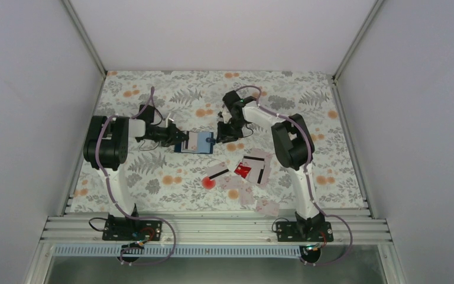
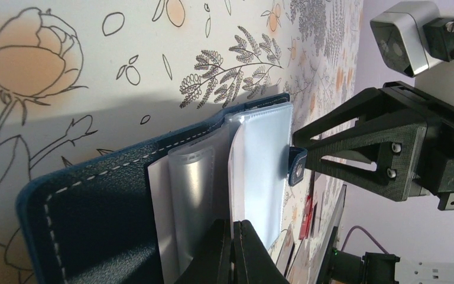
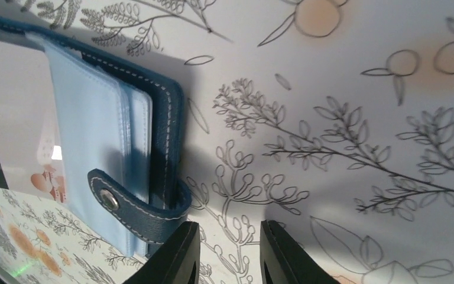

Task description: Put the credit cards into the card holder

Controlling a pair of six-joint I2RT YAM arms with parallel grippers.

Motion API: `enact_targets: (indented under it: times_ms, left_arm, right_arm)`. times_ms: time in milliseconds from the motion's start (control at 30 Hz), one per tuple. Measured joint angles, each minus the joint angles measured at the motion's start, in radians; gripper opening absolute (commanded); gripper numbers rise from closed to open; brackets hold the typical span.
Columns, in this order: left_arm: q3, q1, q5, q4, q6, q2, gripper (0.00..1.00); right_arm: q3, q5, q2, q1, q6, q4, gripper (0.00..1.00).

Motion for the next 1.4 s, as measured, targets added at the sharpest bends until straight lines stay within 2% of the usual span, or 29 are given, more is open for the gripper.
enact_targets:
  times_ms: [933,1400]
  left_arm:
    - [0.02,-0.016,-0.02,-0.018,0.003,0.0,0.02]
    - [0.079,-0.032,-0.042,-0.07,0.093,0.026,0.02]
  right_arm:
    - [0.031,-0.053,0.026,0.048,0.017,0.02,0.2]
    - [0.031,-0.076,0.038,0.048,0.016,0.027,0.19]
